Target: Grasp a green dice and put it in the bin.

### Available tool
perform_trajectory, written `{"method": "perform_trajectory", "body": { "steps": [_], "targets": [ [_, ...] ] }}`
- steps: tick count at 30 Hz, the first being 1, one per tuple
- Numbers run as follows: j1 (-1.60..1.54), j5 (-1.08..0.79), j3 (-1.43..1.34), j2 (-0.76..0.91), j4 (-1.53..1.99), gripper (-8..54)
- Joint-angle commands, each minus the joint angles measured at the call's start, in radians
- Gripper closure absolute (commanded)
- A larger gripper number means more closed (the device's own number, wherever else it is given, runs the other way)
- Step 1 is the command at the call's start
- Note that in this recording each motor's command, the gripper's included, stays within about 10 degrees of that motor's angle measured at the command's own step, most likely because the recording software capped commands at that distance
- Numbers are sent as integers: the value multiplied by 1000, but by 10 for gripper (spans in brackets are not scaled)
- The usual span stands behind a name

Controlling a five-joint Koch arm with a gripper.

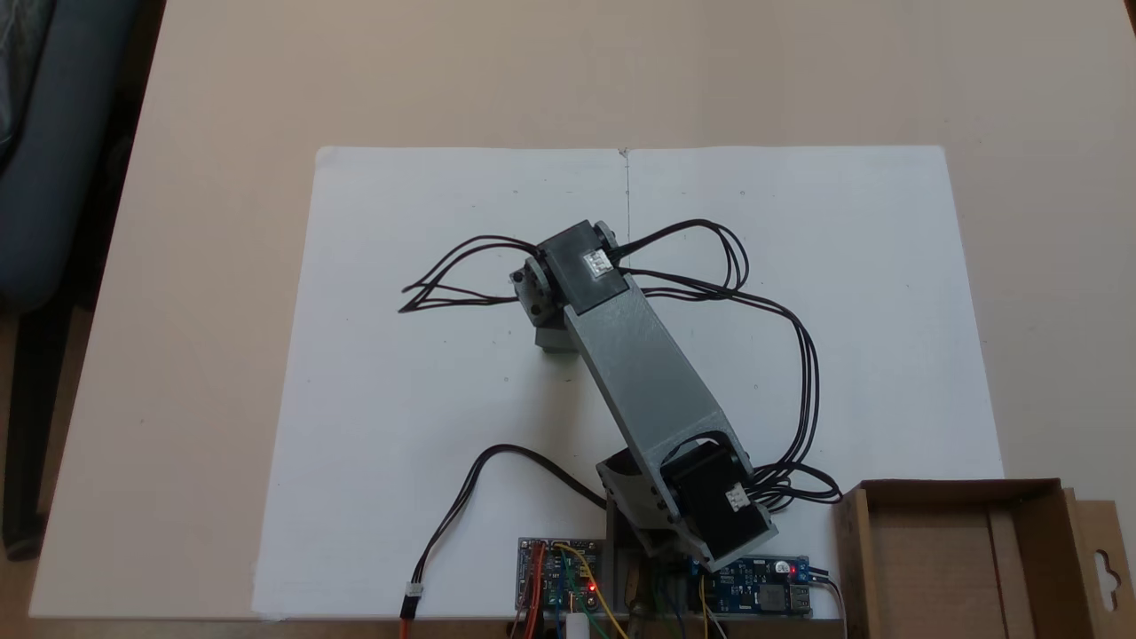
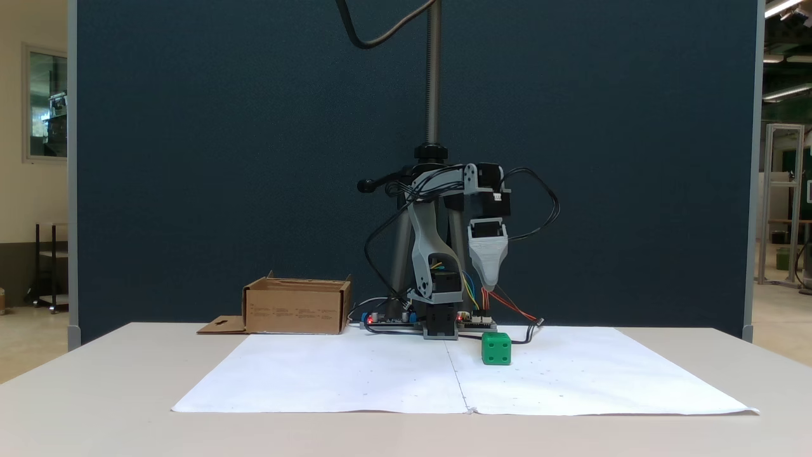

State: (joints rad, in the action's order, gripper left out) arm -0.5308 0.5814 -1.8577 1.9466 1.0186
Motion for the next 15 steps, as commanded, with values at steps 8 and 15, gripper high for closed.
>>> {"method": "perform_trajectory", "body": {
  "steps": [8, 15],
  "targets": [
    [-49, 75, -21, -41, -81, 42],
    [-46, 91, -61, -44, -101, 43]
  ]
}}
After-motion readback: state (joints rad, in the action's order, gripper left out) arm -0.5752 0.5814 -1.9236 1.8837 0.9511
